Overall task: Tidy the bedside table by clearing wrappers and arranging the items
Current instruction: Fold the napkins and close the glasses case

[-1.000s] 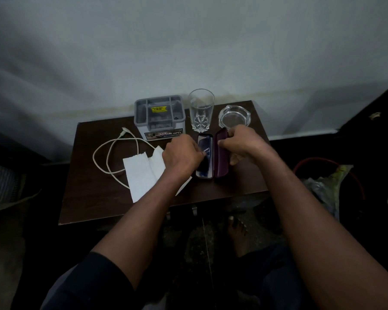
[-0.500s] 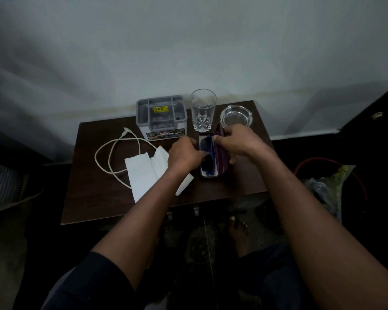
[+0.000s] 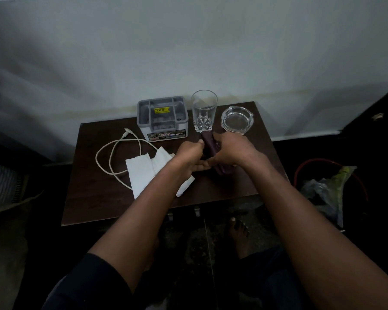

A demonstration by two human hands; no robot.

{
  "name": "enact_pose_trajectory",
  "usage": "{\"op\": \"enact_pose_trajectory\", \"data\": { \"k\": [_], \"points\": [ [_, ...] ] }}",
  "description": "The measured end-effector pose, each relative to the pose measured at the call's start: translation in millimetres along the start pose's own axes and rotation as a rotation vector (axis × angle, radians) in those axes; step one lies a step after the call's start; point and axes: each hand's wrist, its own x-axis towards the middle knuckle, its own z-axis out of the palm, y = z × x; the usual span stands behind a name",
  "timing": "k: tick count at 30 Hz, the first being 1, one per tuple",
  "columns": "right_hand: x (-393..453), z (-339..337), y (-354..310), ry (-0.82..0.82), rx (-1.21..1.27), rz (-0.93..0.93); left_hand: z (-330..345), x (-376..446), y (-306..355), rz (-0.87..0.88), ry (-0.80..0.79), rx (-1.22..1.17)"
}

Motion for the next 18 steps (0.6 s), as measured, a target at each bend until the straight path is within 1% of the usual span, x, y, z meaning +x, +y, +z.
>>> {"op": "enact_pose_trajectory", "data": {
  "k": [2, 4, 6, 8, 10, 15, 18],
  "points": [
    [0.5, -1.0, 1.6, -0.024, 0.004, -0.006, -1.5, -0.4, 1.0, -0.003, -0.015, 0.012],
    [-0.5, -6.0, 4.9, -0.070, 0.058, -0.043, -6.2, 0.8, 2.7, 0.033, -0.025, 0.111],
    [-1.8, -12.7, 9.6, -0.086, 0.130, -0.081, -12.5, 3.2, 3.1, 0.147, -0.032, 0.294],
    [-4.2, -18.1, 11.9, -0.075, 0.166, -0.104, -19.7, 5.2, 1.3, 0.329, -0.032, 0.504],
    [-7.0, -20.1, 11.3, -0.082, 0.170, -0.144, -28.2, 5.6, -2.4, 0.463, -0.036, 0.645],
    [-12.3, -23.0, 14.8, -0.101, 0.198, -0.246, -47.7, 6.3, -5.4, 0.718, -0.025, 0.805],
    [-13.1, -22.4, 14.3, -0.044, 0.240, -0.305, -56.1, 4.5, -4.7, 0.768, 0.007, 0.829]
  ]
}}
